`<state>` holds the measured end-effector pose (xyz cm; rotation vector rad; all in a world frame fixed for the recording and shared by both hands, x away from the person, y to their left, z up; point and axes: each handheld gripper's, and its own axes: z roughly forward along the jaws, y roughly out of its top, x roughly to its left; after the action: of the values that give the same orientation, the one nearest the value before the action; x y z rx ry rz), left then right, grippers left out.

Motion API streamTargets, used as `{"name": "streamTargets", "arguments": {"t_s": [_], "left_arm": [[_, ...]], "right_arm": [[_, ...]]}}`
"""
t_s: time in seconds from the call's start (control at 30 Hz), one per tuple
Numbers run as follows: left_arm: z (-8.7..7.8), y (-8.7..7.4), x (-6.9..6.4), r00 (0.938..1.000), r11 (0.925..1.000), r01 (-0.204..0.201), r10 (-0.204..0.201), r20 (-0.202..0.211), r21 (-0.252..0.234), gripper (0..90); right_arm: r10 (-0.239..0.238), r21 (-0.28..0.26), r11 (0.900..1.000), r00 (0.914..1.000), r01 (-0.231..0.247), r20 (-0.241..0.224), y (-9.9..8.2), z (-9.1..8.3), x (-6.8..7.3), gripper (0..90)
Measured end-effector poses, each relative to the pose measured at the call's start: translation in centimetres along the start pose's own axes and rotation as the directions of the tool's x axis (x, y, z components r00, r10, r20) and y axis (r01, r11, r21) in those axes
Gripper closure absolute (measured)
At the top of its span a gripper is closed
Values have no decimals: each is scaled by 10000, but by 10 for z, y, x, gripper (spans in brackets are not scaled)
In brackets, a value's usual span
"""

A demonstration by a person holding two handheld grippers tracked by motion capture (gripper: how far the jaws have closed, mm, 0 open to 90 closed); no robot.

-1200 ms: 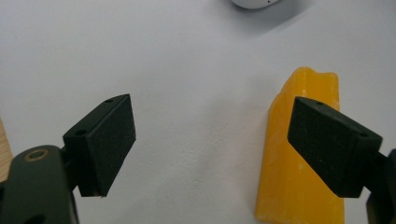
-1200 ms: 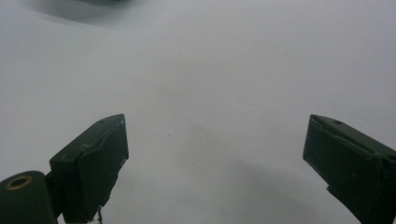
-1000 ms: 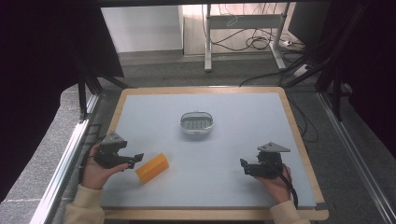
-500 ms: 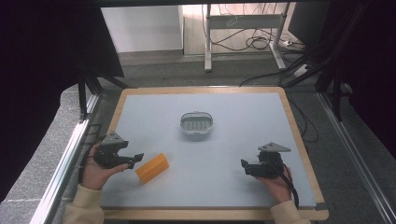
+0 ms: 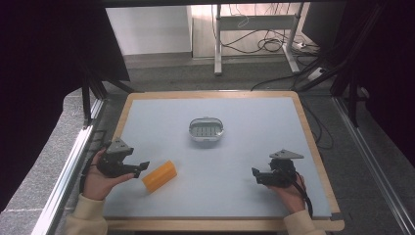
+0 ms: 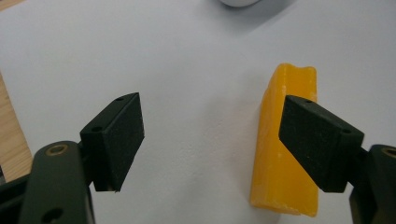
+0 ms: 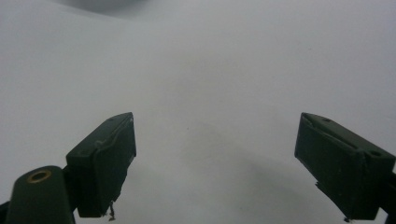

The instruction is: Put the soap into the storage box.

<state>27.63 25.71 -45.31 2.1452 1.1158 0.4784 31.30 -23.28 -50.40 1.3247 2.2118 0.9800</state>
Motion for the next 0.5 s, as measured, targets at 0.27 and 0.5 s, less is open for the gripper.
{"name": "streamTargets", "arguments": {"t_s": [0.27,0.5], "left_arm": [[-2,6,-10,9994,9993,-263,257,225,265,222],[5,8,-14,9986,9980,-351,330,416,521,226]], "right_arm": [[80,-93,9999,10000,-80,38,1,-1,1,141],[84,-282,9996,9999,-86,-81,1,-3,1,162]]}}
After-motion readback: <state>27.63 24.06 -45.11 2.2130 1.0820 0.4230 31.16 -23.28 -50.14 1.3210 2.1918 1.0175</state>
